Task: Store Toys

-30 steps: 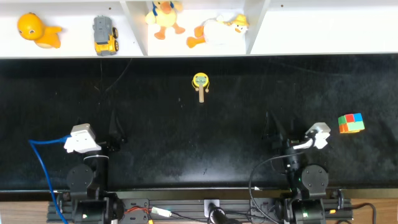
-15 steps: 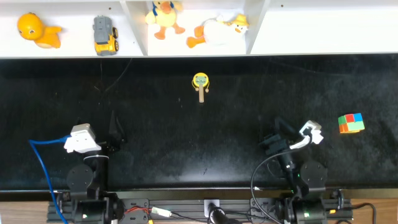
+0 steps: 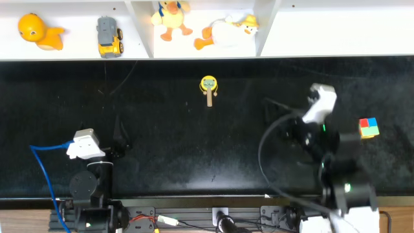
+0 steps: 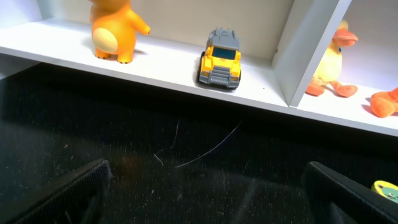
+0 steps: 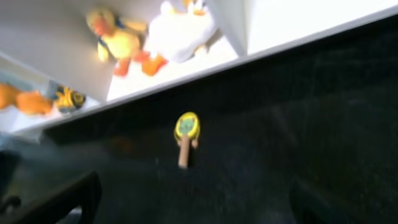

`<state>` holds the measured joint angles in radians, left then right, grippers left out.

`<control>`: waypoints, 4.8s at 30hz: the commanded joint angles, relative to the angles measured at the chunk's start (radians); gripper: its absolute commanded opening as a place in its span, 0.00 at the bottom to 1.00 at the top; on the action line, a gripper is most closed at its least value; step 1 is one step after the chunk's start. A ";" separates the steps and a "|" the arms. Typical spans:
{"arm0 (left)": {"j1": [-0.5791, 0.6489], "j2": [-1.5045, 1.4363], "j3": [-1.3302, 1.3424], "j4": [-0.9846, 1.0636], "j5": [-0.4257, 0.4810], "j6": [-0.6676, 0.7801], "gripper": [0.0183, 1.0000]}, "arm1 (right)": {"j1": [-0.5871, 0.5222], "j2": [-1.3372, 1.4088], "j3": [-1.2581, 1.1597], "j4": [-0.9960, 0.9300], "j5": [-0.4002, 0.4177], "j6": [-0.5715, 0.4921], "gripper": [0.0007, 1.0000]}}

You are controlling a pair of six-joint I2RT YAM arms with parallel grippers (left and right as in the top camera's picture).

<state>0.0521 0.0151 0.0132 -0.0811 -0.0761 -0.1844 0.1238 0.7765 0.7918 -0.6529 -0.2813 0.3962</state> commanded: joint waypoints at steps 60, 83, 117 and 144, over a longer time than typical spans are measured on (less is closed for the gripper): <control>-0.002 -0.012 -0.005 0.004 -0.005 0.011 1.00 | 0.517 1.233 0.651 -0.191 0.331 -0.086 0.91; -0.002 -0.012 -0.005 0.004 -0.005 0.011 1.00 | 0.517 1.264 0.651 -0.155 0.304 -0.006 0.39; -0.002 -0.012 -0.005 0.004 -0.005 0.011 1.00 | 0.508 1.015 0.698 -0.495 0.299 0.056 0.04; -0.002 -0.012 -0.005 0.004 -0.005 0.011 1.00 | -0.007 0.547 0.297 -0.349 0.452 -0.193 0.05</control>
<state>0.0521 0.0151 0.0128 -0.0807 -0.0761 -0.1844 0.1600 1.3396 1.1049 -1.0405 0.1688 0.3115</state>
